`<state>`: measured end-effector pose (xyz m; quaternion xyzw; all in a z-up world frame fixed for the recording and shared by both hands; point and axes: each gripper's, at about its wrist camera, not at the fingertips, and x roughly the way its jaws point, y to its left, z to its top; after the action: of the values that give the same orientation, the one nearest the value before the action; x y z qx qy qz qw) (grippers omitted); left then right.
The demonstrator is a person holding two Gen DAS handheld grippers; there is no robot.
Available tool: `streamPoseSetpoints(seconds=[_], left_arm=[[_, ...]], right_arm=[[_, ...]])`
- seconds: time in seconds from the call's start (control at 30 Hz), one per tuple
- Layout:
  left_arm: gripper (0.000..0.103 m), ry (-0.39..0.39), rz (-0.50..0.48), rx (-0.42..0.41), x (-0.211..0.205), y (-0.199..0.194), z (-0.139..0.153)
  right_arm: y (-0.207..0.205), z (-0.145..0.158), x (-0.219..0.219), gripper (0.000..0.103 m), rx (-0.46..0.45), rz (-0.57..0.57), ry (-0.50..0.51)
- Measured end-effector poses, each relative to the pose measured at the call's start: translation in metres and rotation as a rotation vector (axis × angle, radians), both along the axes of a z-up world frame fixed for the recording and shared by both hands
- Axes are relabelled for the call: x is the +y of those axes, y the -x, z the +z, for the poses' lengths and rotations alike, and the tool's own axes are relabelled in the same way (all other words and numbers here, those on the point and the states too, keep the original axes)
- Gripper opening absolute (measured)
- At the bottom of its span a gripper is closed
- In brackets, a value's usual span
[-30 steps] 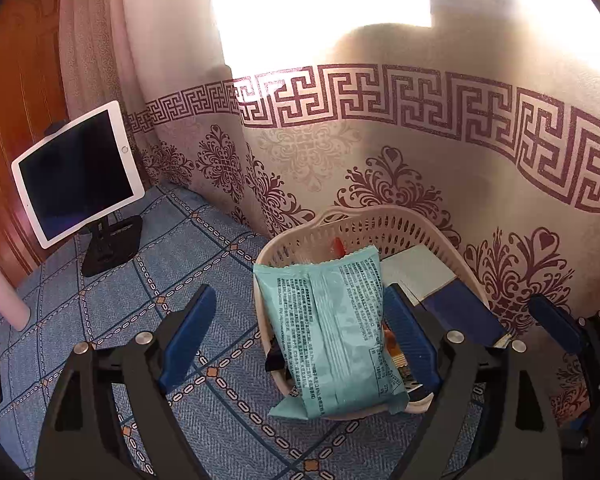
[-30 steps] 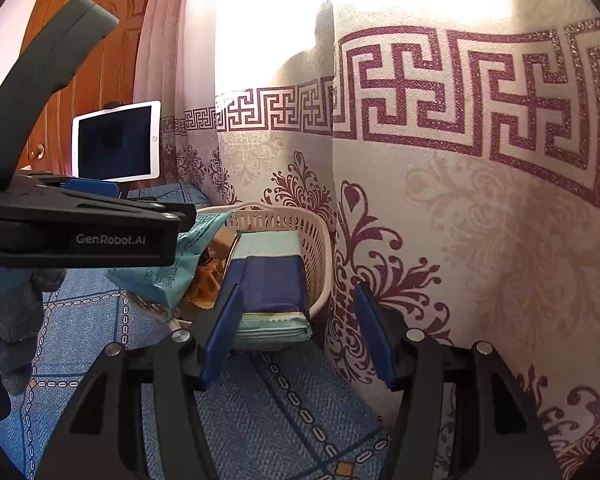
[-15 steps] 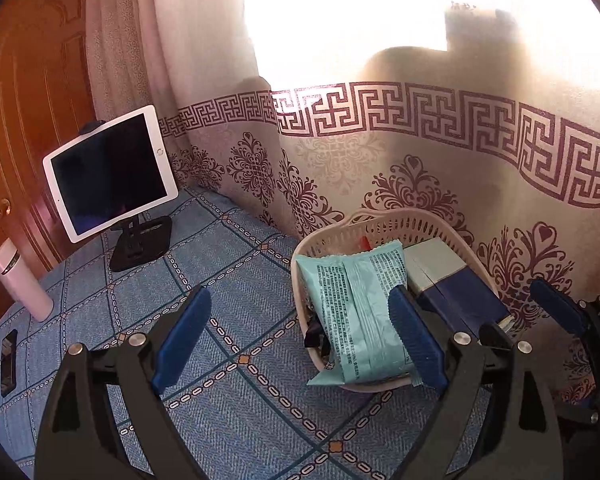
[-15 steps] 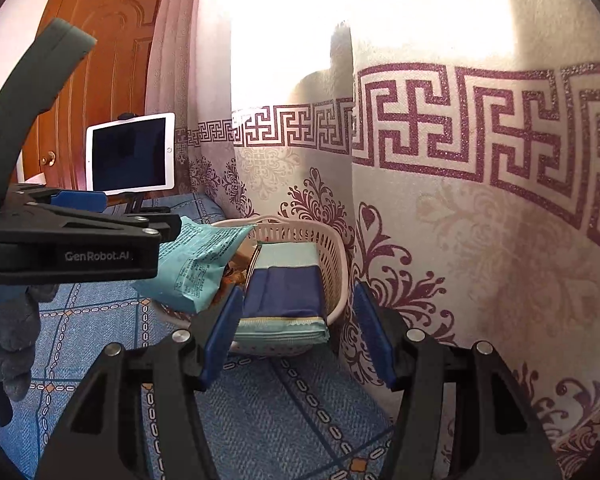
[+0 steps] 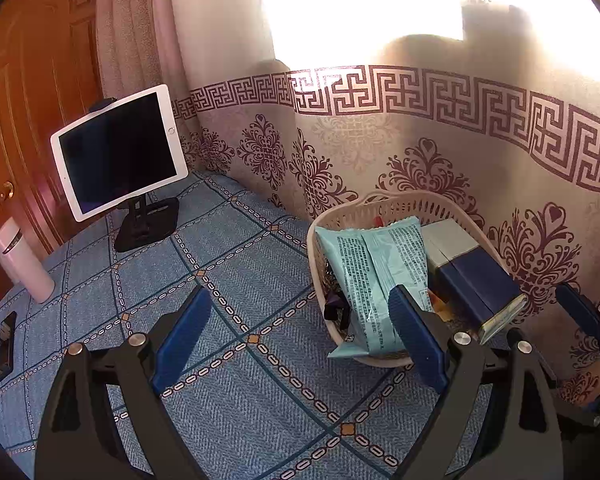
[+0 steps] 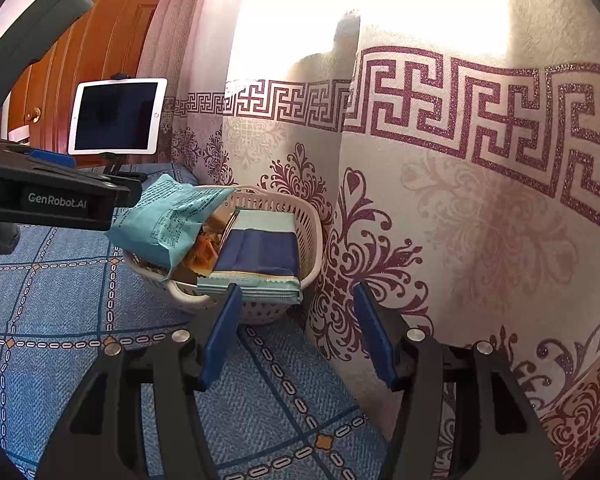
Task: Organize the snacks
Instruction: 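Lower the mint-green packet into the white basket and open the left tool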
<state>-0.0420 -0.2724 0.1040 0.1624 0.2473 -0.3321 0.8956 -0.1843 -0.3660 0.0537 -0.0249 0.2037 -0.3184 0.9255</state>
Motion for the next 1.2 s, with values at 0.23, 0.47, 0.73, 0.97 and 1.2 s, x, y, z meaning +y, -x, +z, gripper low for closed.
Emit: streamPoseSetpoints(seconds=[0.23, 0.47, 0.73, 0.97, 1.2], left_arm=[[0.092, -0.005, 0.015, 0.020, 0.002, -0.005, -0.007], [0.092, -0.005, 0.017, 0.018, 0.002, -0.005, -0.010], [0.092, 0.060, -0.004, 0.092, -0.010, -0.024, -0.016], [0.092, 0.140, 0.008, 0.211, -0.007, -0.045, -0.016], [0.092, 0.166, 0.026, 0.172, 0.012, -0.042, 0.004]], right_arm=[[-0.024, 0.001, -0.015, 0.062, 0.024, -0.003, -0.024], [-0.034, 0.001, -0.019, 0.062, 0.032, 0.013, -0.045], [-0.015, 0.008, -0.011, 0.062, -0.043, 0.048, -0.059], [-0.013, 0.012, 0.005, 0.063, -0.060, 0.161, -0.081], [-0.037, 0.014, 0.034, 0.069, -0.022, 0.285, -0.026]])
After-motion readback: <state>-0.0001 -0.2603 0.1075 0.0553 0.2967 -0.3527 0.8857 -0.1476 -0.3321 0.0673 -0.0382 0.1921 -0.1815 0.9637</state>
